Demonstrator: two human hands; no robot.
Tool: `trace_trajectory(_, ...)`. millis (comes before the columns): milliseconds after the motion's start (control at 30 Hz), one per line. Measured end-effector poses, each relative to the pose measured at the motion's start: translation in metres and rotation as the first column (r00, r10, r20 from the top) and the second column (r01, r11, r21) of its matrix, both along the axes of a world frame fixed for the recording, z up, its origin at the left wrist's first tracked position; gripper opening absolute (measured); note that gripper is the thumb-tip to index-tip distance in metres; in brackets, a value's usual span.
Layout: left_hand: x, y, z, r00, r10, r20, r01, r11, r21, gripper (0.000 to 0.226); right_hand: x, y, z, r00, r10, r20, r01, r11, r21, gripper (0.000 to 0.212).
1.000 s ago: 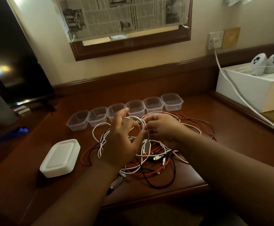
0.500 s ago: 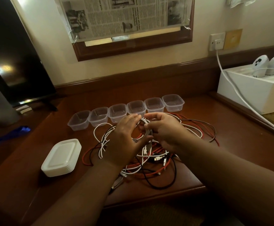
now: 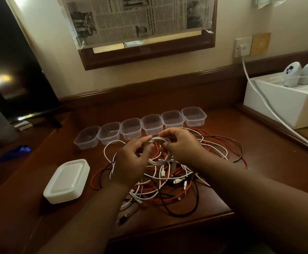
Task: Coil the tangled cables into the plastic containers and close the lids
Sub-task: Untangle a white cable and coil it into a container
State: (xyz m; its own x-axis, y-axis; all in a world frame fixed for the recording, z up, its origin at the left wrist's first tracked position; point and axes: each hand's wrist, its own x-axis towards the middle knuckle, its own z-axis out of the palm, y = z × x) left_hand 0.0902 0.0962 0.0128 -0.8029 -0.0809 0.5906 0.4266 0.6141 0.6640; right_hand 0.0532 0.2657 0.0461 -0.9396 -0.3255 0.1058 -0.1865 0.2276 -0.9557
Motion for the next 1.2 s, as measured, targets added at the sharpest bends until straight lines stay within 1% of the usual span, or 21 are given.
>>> trace_trajectory(33, -0.002, -0.002, -0.001, 0.999, 0.005, 0.037, -0.009, 0.995, 0.096, 0.021, -0.003, -0.001, -0.001, 1.000, -0.008, 0.008, 0.009, 1.000, -0.016, 0.027)
trace_trajectory(67, -0.004, -0.002, -0.001, 0.997, 0.000, 0.073, -0.013, 0.984, 0.180, 0.018, -0.006, -0.002, -0.002, 0.999, -0.018, 0.039, 0.020, 0.998, -0.056, 0.028)
trace_trajectory(133, -0.012, -0.001, -0.005, 0.992, 0.002, 0.128, -0.041, 0.952, 0.304, 0.020, -0.014, -0.006, -0.004, 0.988, -0.023, 0.154, 0.053, 0.981, -0.188, 0.030)
trace_trajectory(167, -0.016, 0.000, -0.007, 0.986, -0.002, 0.164, -0.060, 0.926, 0.373, 0.019, -0.019, -0.008, -0.005, 0.977, -0.018, 0.213, 0.074, 0.964, -0.256, 0.030)
trace_trajectory(233, -0.027, 0.003, -0.013, 0.969, -0.039, 0.243, -0.098, 0.845, 0.526, 0.016, -0.029, -0.013, -0.009, 0.955, -0.007, 0.297, 0.117, 0.928, -0.355, 0.030)
trace_trajectory(300, -0.039, 0.005, -0.017, 0.956, -0.065, 0.286, -0.132, 0.776, 0.617, 0.014, -0.041, -0.017, -0.015, 0.939, 0.004, 0.343, 0.140, 0.909, -0.392, 0.030)
trace_trajectory(333, -0.046, 0.004, -0.019, 0.951, -0.063, 0.303, -0.149, 0.764, 0.628, 0.013, -0.048, -0.019, -0.018, 0.932, 0.013, 0.363, 0.142, 0.907, -0.397, 0.030)
trace_trajectory(400, -0.059, -0.002, -0.023, 0.940, -0.046, 0.337, -0.182, 0.768, 0.614, 0.012, -0.064, -0.023, -0.024, 0.917, 0.038, 0.396, 0.123, 0.920, -0.373, 0.032)
trace_trajectory(467, -0.073, -0.013, -0.026, 0.930, -0.040, 0.366, -0.183, 0.811, 0.555, 0.013, -0.081, -0.028, -0.028, 0.919, 0.052, 0.391, 0.063, 0.959, -0.276, 0.034)
trace_trajectory(567, -0.095, -0.030, -0.025, 0.916, -0.057, 0.398, -0.131, 0.893, 0.430, 0.017, -0.109, -0.038, -0.030, 0.956, 0.022, 0.294, -0.004, 0.998, -0.061, 0.034)
trace_trajectory(667, -0.123, -0.047, -0.017, 0.916, -0.034, 0.400, -0.126, 0.922, 0.366, 0.018, -0.138, -0.053, -0.028, 0.983, 0.030, 0.180, -0.049, 0.994, 0.101, 0.033)
trace_trajectory(767, -0.157, -0.073, -0.015, 0.931, 0.045, 0.362, -0.147, 0.954, 0.260, 0.018, -0.170, -0.069, -0.025, 0.997, 0.049, 0.062, -0.062, 0.975, 0.213, 0.030)
trace_trajectory(800, -0.170, -0.082, -0.016, 0.936, 0.069, 0.345, -0.161, 0.956, 0.245, 0.019, -0.180, -0.074, -0.025, 0.999, 0.044, 0.025, -0.049, 0.971, 0.232, 0.031)
trace_trajectory(833, -0.181, -0.091, -0.016, 0.937, 0.089, 0.338, -0.187, 0.945, 0.269, 0.020, -0.190, -0.079, -0.025, 0.999, 0.037, -0.003, -0.035, 0.969, 0.244, 0.032)
trace_trajectory(900, -0.204, -0.106, -0.017, 0.924, 0.139, 0.356, -0.271, 0.895, 0.354, 0.017, -0.205, -0.087, -0.025, 0.999, 0.022, -0.026, -0.014, 0.969, 0.248, 0.034)
trace_trajectory(933, -0.215, -0.114, -0.018, 0.912, 0.179, 0.369, -0.321, 0.872, 0.369, 0.014, -0.211, -0.090, -0.027, 0.999, 0.017, -0.033, -0.008, 0.965, 0.261, 0.035)
trace_trajectory(1033, -0.241, -0.137, -0.024, 0.865, 0.296, 0.406, -0.437, 0.843, 0.315, 0.010, -0.222, -0.094, -0.036, 0.993, 0.047, -0.105, -0.003, 0.924, 0.382, 0.036)
trace_trajectory(1100, -0.255, -0.149, -0.028, 0.836, 0.352, 0.421, -0.479, 0.843, 0.246, 0.012, -0.222, -0.095, -0.043, 0.987, 0.089, -0.137, -0.021, 0.901, 0.434, 0.029)
trace_trajectory(1200, -0.271, -0.158, -0.033, 0.806, 0.391, 0.446, -0.507, 0.843, 0.177, 0.012, -0.215, -0.092, -0.053, 0.981, 0.116, -0.158, -0.031, 0.886, 0.462, 0.013)
